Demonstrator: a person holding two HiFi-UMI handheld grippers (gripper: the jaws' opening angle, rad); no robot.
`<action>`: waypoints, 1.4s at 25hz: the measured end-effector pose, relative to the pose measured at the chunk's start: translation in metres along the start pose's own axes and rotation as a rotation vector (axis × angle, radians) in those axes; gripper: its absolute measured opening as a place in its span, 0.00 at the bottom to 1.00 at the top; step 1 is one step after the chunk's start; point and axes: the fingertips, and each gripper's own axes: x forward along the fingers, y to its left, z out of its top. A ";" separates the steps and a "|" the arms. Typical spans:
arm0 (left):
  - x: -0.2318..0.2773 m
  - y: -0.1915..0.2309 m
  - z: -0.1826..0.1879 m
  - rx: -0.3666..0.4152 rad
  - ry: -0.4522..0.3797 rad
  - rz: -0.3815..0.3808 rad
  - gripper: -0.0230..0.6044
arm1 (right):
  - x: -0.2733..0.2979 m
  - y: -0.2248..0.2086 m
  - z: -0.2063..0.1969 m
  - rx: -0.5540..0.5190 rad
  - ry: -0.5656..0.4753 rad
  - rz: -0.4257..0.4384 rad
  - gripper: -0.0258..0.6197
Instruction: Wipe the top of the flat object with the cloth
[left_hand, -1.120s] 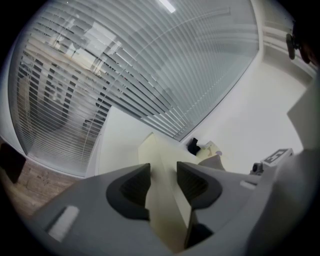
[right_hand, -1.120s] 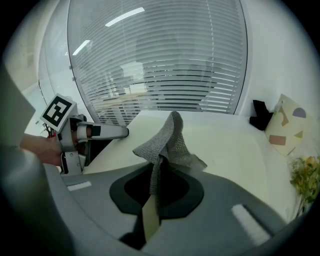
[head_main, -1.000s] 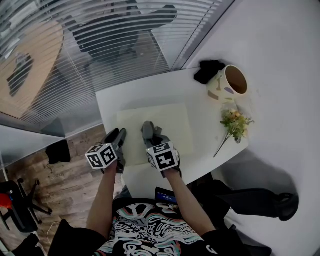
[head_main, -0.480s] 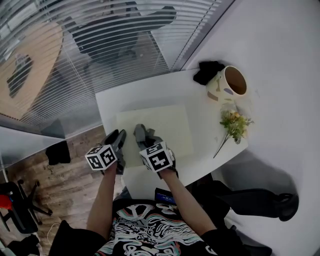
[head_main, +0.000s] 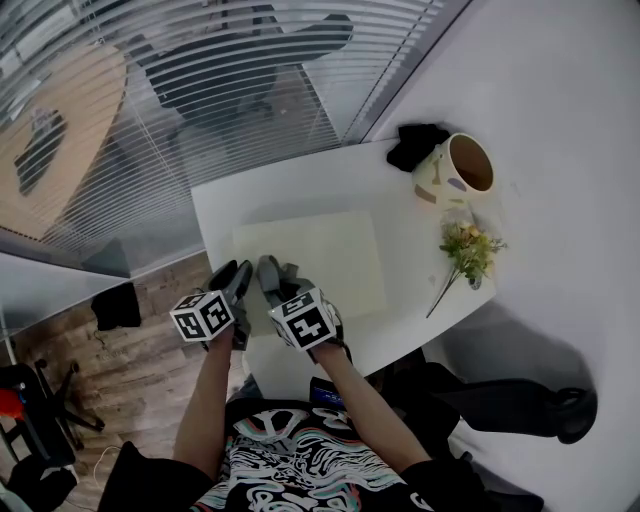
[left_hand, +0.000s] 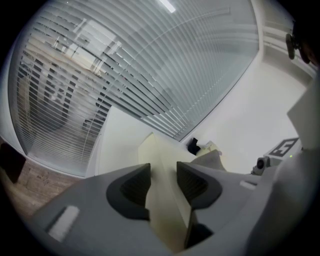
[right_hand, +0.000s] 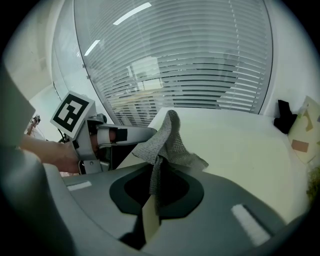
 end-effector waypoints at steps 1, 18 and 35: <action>0.000 0.000 0.000 0.000 0.000 0.000 0.38 | 0.000 0.002 0.000 -0.003 0.001 0.005 0.06; 0.000 0.000 0.000 -0.001 -0.001 0.001 0.38 | 0.007 0.029 -0.013 -0.046 0.052 0.078 0.06; -0.001 -0.001 0.001 -0.001 -0.005 -0.002 0.38 | -0.002 0.041 -0.023 -0.079 0.066 0.122 0.06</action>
